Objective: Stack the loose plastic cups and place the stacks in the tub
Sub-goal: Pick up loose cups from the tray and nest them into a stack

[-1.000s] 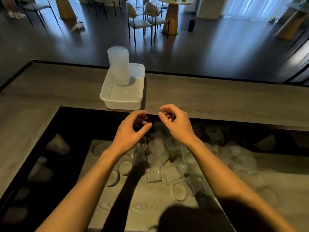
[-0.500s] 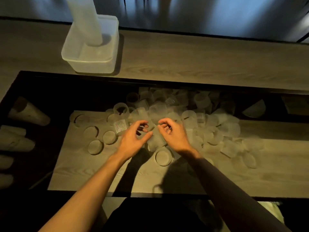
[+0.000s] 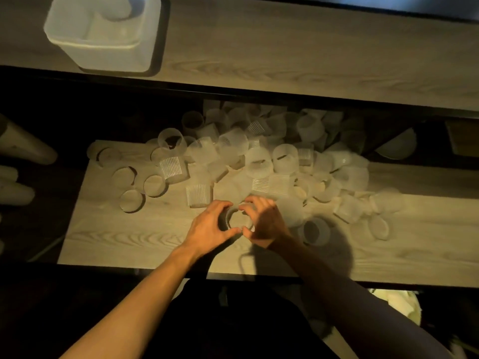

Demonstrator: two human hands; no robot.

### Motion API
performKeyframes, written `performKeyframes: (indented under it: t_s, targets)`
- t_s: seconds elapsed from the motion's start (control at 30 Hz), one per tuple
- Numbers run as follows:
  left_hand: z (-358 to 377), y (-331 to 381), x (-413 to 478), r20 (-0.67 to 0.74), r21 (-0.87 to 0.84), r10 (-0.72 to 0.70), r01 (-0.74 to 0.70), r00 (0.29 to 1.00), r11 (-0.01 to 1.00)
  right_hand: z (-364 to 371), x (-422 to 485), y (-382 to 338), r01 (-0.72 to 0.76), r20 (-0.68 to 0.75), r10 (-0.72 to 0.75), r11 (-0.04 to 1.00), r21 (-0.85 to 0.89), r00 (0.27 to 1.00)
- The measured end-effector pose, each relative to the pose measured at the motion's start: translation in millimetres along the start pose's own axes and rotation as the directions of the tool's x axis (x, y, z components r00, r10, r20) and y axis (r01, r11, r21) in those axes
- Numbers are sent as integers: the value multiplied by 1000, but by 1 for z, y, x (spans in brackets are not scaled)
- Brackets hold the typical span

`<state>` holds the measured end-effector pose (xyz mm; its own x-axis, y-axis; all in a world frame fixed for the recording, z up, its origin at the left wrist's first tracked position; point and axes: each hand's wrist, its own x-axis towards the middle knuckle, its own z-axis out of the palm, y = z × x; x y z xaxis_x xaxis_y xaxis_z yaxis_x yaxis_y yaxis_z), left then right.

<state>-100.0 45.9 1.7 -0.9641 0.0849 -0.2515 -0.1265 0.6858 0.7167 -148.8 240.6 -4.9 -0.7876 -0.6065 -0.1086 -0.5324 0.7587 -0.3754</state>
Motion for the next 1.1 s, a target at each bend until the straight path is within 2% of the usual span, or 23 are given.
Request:
performKeyframes:
  t_s: [0.13,0.23,0.37,0.5,0.63,0.87,1.1]
  targets:
    - [12,2,3,35,93,39,-42,999,995,8,-2,13,43,-17,-45,995,-92,999]
    - [23,1,8,83,163,9,-22,997,986,18,3,22,101,-52,-113,975,-200,992]
    - [32,-1,9,44,221,13,-22,999,975,21,3,23,85,-9,-87,989,-124,996]
    - [24,-8,5,0,212,-5,5,1000,977,18,7,16,38,18,-38,999,22,999]
    - [14,-21,-3,-1,224,-51,50,999,973,28,9,11,52,24,-53,996,71,998]
    - [8,-37,-17,27,201,-151,143,988,969,29,12,-9,159,85,-154,986,-55,984]
    - [4,-44,-24,30,122,-158,153,987,981,36,23,-29,99,81,-90,987,-124,993]
